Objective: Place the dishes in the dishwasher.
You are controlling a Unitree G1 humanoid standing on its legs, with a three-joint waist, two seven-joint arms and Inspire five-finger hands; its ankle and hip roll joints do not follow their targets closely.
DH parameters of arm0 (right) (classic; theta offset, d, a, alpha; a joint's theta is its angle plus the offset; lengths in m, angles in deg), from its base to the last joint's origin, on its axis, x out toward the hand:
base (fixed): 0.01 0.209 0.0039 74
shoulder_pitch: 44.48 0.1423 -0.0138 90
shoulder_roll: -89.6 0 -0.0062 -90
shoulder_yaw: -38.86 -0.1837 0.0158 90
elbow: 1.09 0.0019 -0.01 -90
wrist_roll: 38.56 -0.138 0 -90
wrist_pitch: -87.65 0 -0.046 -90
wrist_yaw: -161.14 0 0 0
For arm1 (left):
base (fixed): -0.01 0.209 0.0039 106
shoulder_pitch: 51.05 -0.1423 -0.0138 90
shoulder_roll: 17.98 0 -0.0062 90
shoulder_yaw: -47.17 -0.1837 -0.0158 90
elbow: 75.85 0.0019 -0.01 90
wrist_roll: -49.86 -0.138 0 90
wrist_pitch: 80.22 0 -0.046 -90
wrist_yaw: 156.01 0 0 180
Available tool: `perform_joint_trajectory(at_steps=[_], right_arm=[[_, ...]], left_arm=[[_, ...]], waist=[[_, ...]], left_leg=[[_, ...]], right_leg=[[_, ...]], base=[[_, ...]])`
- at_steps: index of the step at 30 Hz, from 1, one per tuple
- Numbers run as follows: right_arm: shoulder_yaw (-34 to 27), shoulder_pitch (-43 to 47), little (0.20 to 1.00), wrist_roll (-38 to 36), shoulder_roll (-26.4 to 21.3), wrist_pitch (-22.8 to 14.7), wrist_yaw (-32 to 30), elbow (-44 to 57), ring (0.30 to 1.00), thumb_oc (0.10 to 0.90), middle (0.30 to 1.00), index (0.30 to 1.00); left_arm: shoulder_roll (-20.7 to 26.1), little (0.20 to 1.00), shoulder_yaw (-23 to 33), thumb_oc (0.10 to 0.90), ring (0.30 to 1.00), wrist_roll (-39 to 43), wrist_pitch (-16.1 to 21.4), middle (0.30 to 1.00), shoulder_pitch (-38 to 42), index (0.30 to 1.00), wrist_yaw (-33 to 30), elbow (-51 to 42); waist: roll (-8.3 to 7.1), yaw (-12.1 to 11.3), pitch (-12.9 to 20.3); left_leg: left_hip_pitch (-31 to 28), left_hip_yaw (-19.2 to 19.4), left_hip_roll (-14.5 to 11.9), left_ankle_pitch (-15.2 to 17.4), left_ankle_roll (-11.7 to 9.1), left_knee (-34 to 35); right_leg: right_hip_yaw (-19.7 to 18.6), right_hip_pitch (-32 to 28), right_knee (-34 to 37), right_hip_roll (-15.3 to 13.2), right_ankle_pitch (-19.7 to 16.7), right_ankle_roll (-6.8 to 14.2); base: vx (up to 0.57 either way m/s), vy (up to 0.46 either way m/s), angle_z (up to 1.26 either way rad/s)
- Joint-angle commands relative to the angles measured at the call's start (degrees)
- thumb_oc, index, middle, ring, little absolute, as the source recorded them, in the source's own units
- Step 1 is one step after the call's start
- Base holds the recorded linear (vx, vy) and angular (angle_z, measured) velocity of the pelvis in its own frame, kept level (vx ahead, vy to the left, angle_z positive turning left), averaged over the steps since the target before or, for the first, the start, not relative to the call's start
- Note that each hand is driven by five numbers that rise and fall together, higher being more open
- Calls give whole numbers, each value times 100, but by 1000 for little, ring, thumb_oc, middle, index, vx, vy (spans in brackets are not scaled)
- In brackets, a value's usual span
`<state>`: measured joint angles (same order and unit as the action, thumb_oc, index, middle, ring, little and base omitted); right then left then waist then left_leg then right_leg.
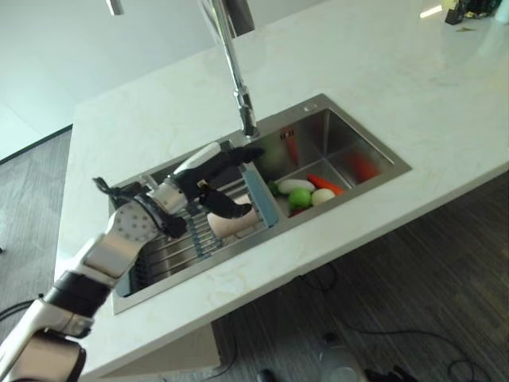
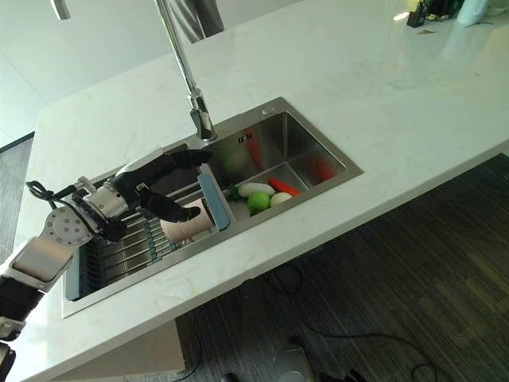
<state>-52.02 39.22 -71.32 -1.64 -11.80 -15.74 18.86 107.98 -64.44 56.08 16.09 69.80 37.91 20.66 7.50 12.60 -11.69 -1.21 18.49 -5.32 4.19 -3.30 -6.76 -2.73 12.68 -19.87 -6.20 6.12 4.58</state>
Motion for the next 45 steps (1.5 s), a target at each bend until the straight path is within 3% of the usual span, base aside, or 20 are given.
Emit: perform_joint_trajectory(at_steps=[1, 24, 45], right_arm=[[-91, -148, 900, -220, -47, -113, -43, 182, 900, 800, 900, 900], [-159, -148, 900, -182, -45, -68, -93, 506, 900, 800, 900, 900], [-144, -117, 900, -126, -179, -35, 11, 736, 900, 800, 900, 900]], left_arm=[[202, 900, 405, 800, 900, -270, 406, 900, 602, 900, -493, -118], [150, 900, 462, 800, 900, -702, 142, 900, 154, 900, -329, -149], [-188, 900, 577, 800, 900, -690, -476, 900, -227, 900, -296, -80]], waist=[[-151, 4, 159], [-94, -87, 51], [-70, -122, -295]], left_leg=[[353, -556, -79, 1169, 180, -1043], [441, -709, 19, 1176, 214, -1043], [625, -822, 46, 1063, 178, -1043]], right_leg=[[106, -289, 268, -409, 270, 552], [167, -253, 268, -449, 285, 542], [239, -142, 268, -566, 237, 553]], base=[[0, 0, 0], [10, 6, 1], [6, 9, 2]])
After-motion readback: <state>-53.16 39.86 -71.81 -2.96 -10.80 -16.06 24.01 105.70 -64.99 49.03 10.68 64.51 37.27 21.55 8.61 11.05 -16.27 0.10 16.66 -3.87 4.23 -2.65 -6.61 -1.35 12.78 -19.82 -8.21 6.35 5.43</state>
